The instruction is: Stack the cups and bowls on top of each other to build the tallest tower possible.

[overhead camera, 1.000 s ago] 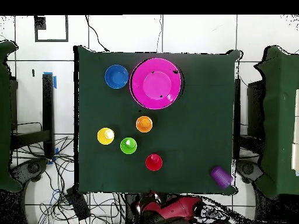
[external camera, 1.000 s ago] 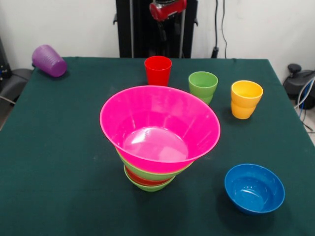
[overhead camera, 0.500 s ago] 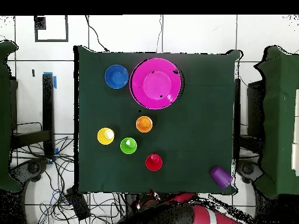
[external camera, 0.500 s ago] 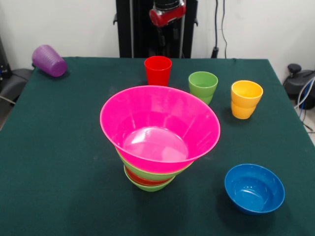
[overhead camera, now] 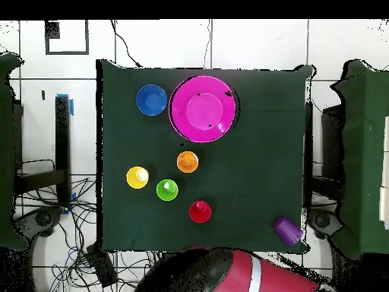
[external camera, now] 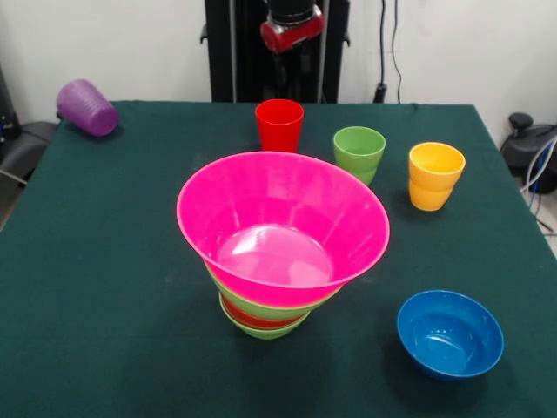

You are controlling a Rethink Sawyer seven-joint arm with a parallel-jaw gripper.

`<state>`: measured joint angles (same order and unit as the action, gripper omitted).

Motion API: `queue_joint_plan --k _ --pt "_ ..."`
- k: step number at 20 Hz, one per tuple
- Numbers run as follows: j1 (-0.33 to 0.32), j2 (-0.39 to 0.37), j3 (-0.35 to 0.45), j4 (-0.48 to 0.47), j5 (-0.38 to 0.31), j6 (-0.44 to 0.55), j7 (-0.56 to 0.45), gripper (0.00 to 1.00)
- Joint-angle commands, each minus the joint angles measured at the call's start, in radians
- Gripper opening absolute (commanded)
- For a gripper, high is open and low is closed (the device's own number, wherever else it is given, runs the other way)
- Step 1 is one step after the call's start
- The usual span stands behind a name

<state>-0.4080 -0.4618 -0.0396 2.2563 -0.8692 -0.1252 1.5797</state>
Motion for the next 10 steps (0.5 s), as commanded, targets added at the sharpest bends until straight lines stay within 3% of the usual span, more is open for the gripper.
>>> queue_joint_plan --k 1,10 --pt "0.026 0.082 0.03 -0.146 0.016 -0.074 0.137 1.0" --pt "0.058 0.127 -0.011 -0.17 0.024 -0.12 0.135 1.0"
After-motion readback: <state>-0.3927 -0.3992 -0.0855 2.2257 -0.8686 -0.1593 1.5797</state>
